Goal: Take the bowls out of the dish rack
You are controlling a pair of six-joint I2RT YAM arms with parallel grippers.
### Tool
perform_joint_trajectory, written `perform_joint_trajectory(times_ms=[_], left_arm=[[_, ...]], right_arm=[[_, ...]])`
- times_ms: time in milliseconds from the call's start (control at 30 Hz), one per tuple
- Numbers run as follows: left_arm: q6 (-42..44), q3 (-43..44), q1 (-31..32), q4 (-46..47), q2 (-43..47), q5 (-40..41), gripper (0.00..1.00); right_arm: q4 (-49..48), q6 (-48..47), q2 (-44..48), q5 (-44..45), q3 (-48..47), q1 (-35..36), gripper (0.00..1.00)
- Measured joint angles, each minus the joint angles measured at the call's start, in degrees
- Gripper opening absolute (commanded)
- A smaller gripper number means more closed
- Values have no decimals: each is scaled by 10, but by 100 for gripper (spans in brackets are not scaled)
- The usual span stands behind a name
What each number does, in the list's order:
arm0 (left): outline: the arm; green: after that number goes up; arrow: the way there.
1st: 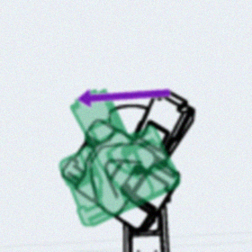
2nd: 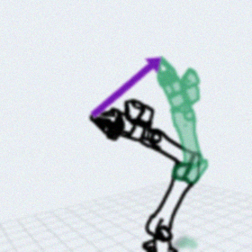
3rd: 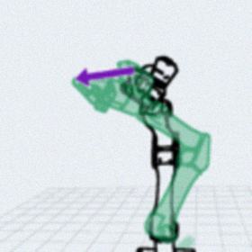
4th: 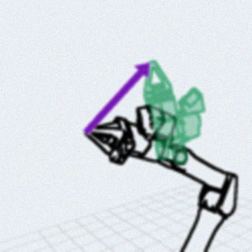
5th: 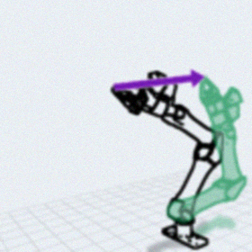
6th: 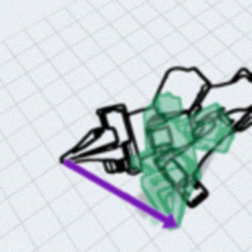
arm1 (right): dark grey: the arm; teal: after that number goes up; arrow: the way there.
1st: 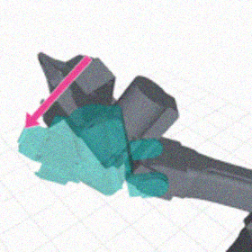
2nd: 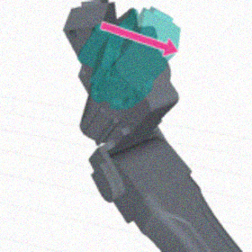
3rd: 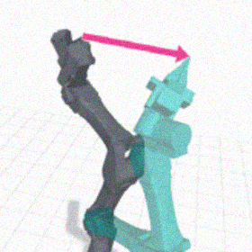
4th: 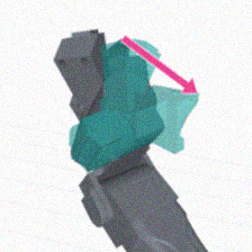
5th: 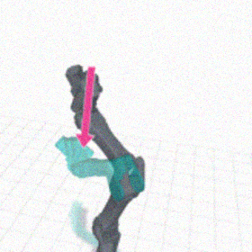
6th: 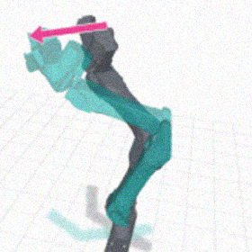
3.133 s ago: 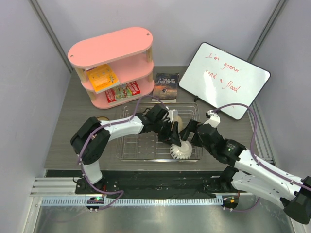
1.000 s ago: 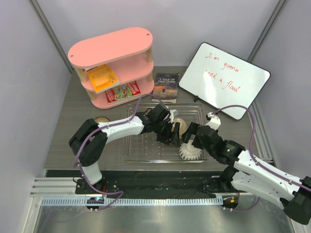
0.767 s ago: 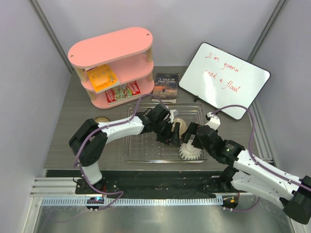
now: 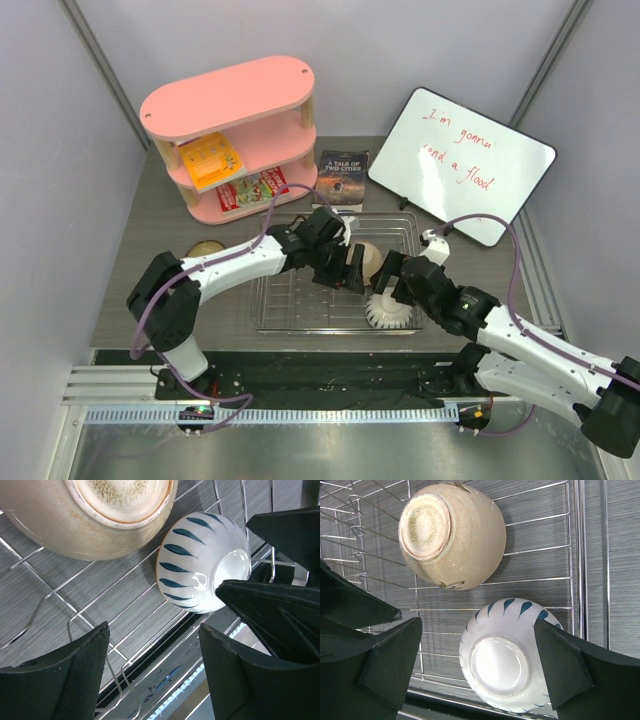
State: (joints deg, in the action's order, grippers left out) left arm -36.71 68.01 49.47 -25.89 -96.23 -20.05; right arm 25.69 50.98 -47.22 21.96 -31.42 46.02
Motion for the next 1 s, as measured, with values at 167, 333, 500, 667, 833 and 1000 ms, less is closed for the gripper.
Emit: perform_joint_trajectory(times_ms=[167,333,500,667,833,1000], left_arm=[[2,7,-1,-15,19,11,73],[2,7,-1,-19,32,11,73],[0,7,-1,-23,34,16,72],[-2,7,-1,-23,53,19,73],[-6,7,-1,-21,80,13,72],[-23,5,6,0,71,-6,73]], right_arm=[[3,-1,-1,0,-2,0,100],[7,-1,0,1,-4,0,100],[23,-3,1,5,-21,0,100],[37,-12,4,3,-42,0,100],[59,-21,4,2,-56,0,100],[76,-25,8,-7,-56,0,100]])
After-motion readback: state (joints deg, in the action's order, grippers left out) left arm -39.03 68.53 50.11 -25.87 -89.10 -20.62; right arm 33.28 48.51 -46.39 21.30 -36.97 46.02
